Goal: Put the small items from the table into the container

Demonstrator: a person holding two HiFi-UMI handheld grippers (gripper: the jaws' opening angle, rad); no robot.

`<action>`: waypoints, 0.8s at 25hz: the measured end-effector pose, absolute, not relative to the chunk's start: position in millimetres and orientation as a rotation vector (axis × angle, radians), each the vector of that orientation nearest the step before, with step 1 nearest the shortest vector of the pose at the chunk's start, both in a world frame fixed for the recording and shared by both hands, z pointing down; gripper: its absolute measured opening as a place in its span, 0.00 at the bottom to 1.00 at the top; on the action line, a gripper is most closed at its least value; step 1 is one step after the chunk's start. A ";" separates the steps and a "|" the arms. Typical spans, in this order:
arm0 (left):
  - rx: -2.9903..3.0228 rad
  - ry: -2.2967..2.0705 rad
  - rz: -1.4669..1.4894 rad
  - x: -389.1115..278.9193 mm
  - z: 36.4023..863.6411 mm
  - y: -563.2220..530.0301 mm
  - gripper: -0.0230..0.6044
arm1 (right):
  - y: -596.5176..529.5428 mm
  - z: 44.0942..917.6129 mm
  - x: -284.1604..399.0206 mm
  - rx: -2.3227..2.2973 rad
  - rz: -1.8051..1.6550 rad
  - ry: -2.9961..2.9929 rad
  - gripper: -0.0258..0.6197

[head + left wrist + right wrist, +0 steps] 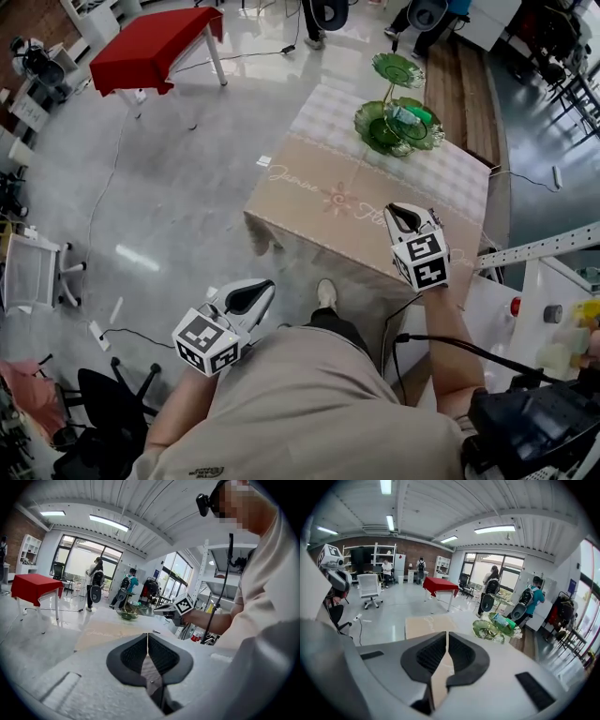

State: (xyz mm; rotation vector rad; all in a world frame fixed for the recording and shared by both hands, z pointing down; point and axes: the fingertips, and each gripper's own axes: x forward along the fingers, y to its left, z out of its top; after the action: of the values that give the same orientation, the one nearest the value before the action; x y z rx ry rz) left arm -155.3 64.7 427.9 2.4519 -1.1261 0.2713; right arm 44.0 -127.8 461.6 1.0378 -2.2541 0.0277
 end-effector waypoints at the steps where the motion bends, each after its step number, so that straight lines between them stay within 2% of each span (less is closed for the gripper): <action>1: 2.450 -1.122 0.267 -157.0 428.3 70.5 0.05 | -112.5 463.9 38.9 1.038 0.043 -2.266 0.08; 12: 2.512 -1.006 0.259 -162.2 436.7 130.1 0.05 | 25.8 486.8 4.5 1.001 0.148 -2.332 0.07; 20: 2.541 -0.944 0.297 -156.4 447.3 153.9 0.05 | 77.7 498.5 8.6 0.997 0.171 -2.320 0.07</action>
State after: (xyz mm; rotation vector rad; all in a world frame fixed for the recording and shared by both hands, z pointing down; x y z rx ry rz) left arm -156.4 153.9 447.3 2.5409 -0.9440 0.2975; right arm 8.6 77.7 498.5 0.9972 -2.3200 0.1708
